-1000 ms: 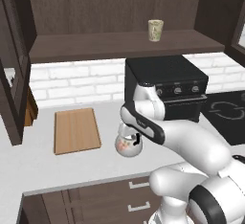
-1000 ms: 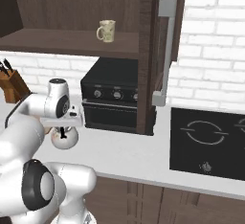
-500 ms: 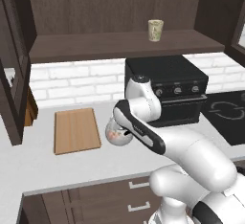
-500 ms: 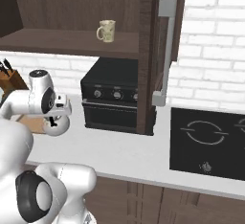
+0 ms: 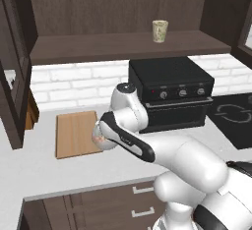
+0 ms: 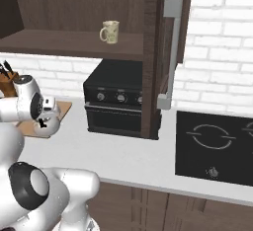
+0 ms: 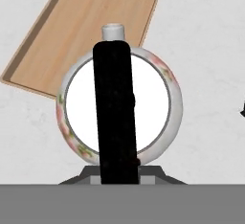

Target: Pick the kettle from the counter and place it on the tray. Then pick the mug from the cabinet and place it on the tray. Then close the cabinet doors.

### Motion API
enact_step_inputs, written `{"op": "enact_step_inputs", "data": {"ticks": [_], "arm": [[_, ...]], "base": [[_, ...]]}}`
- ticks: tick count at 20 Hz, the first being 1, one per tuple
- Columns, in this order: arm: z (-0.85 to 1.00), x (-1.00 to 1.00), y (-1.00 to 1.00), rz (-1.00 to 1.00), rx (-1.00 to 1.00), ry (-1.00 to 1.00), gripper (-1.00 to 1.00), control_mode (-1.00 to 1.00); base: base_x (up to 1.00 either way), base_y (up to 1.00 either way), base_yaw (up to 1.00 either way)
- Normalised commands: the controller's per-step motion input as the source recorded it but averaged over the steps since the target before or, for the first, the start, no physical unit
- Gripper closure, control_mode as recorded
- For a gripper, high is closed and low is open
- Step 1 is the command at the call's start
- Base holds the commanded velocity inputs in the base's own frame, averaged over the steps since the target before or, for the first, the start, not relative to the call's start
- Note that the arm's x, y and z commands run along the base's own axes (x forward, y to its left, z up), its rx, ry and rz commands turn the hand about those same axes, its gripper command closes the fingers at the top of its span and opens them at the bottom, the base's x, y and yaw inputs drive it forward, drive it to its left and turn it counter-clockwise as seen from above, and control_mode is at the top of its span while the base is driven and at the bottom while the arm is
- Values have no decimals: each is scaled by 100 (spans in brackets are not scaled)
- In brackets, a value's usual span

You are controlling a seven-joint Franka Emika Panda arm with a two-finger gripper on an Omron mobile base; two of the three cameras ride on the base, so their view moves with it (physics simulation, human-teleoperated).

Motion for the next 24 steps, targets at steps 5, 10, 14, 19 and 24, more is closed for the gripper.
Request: {"op": "enact_step_inputs", "data": {"ticks": [5,10,14,19,24], "arm": [[13,37,45,0,0,1,100,-100],[0,40,42,-2,0,5,100,-100],[0,45,33,-2,0,2,100,-100],[0,52,24,-4,0,0,100,-100],[0,48,15,-4,0,0,100,-100]], "base": [[0,0,0],[0,0,0],[0,0,0],[0,0,0],[0,0,0]]}}
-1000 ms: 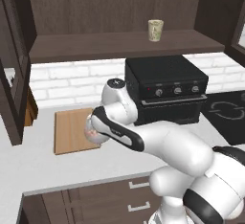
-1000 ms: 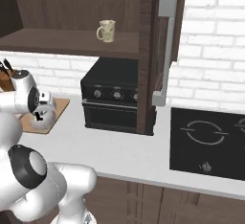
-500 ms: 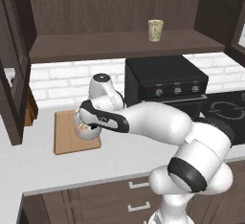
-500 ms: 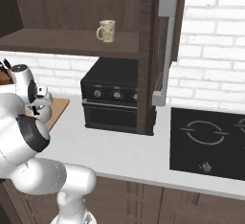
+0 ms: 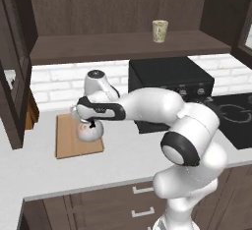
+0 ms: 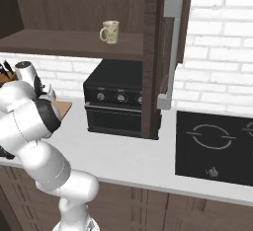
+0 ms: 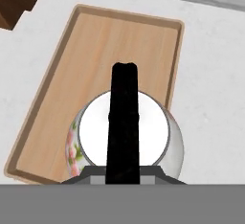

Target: Pick the kettle from the counter and place it on the tray. Then pick the mug from the cabinet and place it on the tray. Then close the cabinet doors.

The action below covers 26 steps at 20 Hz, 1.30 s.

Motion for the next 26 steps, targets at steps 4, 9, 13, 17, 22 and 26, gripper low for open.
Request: {"op": "enact_step_inputs", "data": {"ticks": [4,9,13,17,22,26], "arm": [[0,18,8,-4,0,-3,100,-100],[-6,13,13,-3,0,-18,100,-100],[-7,14,10,-5,0,-21,100,-100],[-3,25,8,-7,2,-16,100,-100],[0,41,11,-9,3,-2,100,-100],[-1,35,12,-8,0,0,100,-100]], "base": [[0,0,0],[0,0,0],[0,0,0],[0,0,0],[0,0,0],[0,0,0]]}}
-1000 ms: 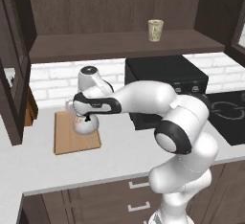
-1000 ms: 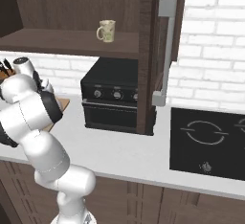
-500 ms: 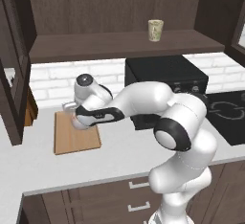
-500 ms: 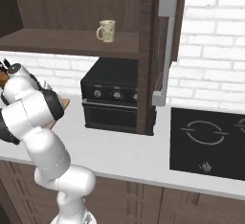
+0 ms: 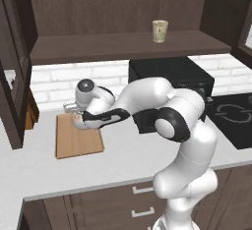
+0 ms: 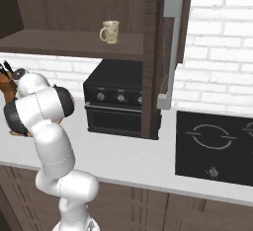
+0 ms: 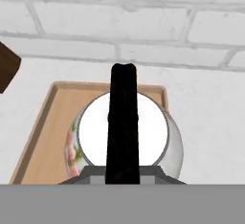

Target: Pick the kettle from the counter and place it on the tray. Then pick the mug from the cabinet and place it on the tray. Then close the cabinet doors.

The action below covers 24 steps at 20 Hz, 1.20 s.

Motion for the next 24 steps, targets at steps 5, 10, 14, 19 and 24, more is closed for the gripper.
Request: {"op": "enact_step_inputs", "data": {"ticks": [5,10,14,19,24], "arm": [[-2,19,18,-5,0,0,100,-100],[-17,3,17,-4,0,0,100,-100],[-21,0,2,-3,0,0,100,-100],[-20,0,0,-3,1,0,-100,-100],[-12,0,0,0,2,0,-100,-100]], "base": [[0,0,0],[0,0,0],[0,0,0],[0,0,0],[0,0,0]]}}
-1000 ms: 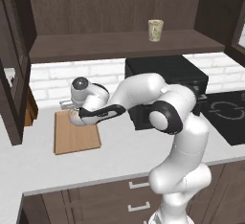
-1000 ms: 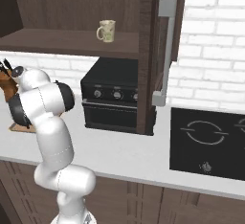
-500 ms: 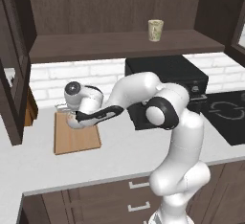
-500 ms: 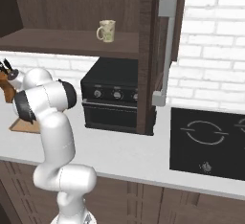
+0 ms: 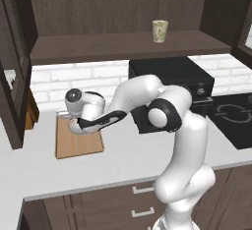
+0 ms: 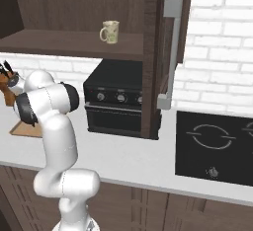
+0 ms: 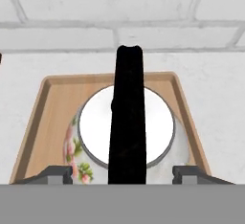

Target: Pick the kettle from the counter and place it on the tray. Then pick the mug from the cabinet and place it on the tray. Then close the cabinet doors.

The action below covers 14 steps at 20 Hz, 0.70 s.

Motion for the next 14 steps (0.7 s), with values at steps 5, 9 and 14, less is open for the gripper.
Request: {"op": "enact_step_inputs", "data": {"ticks": [5,9,14], "arm": [[3,-20,0,-4,2,0,-100,-100],[33,-55,0,-10,0,0,-100,-100],[40,-81,-42,-17,0,1,-100,-100]], "base": [[0,0,0],[0,0,0],[0,0,0]]}}
